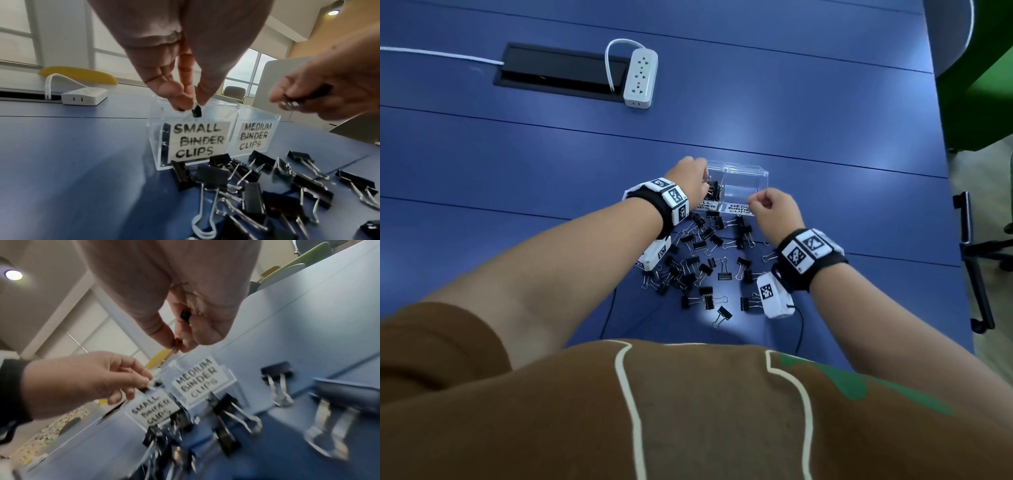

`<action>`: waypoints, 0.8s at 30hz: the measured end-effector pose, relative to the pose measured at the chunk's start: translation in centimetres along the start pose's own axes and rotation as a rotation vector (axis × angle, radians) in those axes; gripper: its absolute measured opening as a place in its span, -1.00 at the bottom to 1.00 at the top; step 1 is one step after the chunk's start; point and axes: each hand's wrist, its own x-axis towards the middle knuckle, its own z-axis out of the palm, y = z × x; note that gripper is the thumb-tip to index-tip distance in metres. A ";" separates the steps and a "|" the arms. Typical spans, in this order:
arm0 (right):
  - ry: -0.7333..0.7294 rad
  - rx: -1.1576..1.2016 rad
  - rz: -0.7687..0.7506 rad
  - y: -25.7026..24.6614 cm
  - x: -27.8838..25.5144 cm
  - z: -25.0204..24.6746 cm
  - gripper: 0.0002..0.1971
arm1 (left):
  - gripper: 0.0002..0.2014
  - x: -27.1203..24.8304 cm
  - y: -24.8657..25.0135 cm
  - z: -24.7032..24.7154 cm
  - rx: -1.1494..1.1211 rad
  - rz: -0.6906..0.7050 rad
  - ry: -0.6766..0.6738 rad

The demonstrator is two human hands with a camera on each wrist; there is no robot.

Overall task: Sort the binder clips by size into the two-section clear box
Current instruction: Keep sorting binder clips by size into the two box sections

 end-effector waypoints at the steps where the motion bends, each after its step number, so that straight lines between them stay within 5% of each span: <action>1: 0.002 -0.011 -0.009 -0.8 0.8 -0.1 -0.84 | -0.78 -0.2 -0.1 0.0 -0.011 0.007 0.006; 7: -0.092 -0.252 -0.141 -5.6 4.4 1.8 -0.79 | -0.84 -3.9 -1.4 0.6 -0.069 0.070 0.062; 13: -0.248 -0.402 -0.314 -7.1 4.8 4.6 -0.65 | -0.85 -8.7 -4.1 3.4 -0.035 0.077 -0.130; 17: -0.168 -0.354 -0.407 -5.7 2.1 4.2 -0.69 | -0.81 -9.9 -4.6 4.9 -0.007 0.093 -0.213; 24: -0.486 -0.566 -0.285 -0.6 -4.2 4.7 -0.76 | -0.73 -10.2 -2.9 6.6 0.114 0.174 -0.232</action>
